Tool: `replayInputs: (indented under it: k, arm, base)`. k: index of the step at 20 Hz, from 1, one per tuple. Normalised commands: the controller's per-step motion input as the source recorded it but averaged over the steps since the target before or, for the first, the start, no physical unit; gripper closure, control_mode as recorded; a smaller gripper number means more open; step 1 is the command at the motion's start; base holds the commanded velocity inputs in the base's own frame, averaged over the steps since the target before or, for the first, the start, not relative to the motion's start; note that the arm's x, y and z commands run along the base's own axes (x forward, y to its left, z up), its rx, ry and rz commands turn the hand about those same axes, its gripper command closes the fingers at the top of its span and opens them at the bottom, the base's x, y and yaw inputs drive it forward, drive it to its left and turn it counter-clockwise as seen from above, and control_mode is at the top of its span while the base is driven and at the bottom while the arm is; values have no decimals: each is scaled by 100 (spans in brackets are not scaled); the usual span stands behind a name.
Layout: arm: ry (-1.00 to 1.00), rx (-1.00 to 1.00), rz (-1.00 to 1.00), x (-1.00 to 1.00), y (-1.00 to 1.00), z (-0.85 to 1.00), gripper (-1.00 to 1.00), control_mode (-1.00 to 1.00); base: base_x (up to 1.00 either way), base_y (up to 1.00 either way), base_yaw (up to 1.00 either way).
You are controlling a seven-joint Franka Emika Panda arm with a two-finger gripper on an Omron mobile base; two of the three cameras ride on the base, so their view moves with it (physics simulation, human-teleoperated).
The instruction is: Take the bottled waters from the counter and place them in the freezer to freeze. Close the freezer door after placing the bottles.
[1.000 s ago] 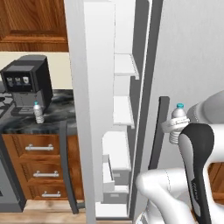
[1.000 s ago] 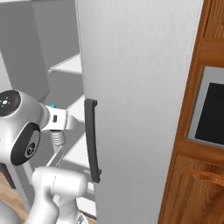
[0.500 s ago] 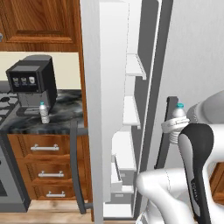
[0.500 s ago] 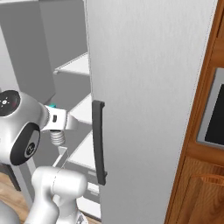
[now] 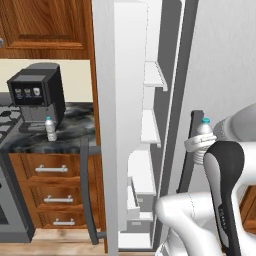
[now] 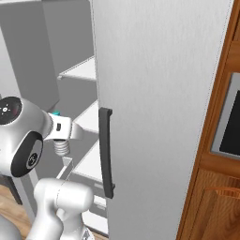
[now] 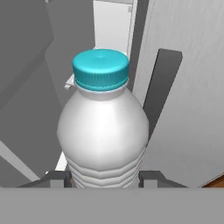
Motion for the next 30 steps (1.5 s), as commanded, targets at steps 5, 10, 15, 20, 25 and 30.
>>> replayInputs:
  k: [5, 10, 15, 20, 25, 30]
  arm:
    - [0, 0, 0, 0, 0, 0, 100, 100]
    - [0, 0, 0, 0, 0, 0, 100, -100]
    - [-8, 0, -7, 5, 19, 0, 100, -100]
    - [-8, 0, -14, 16, 39, 0, 100, -100]
    - [0, 0, -8, 31, 17, -20, 100, -100]
    - [2, 2, 0, 50, 3, -27, 100, -100]
  base:
    - [0, 0, 0]
    - [0, 0, 0]
    - [0, 0, 0]
    - [0, 0, 0]
    - [0, 0, 0]
    - [0, 0, 0]
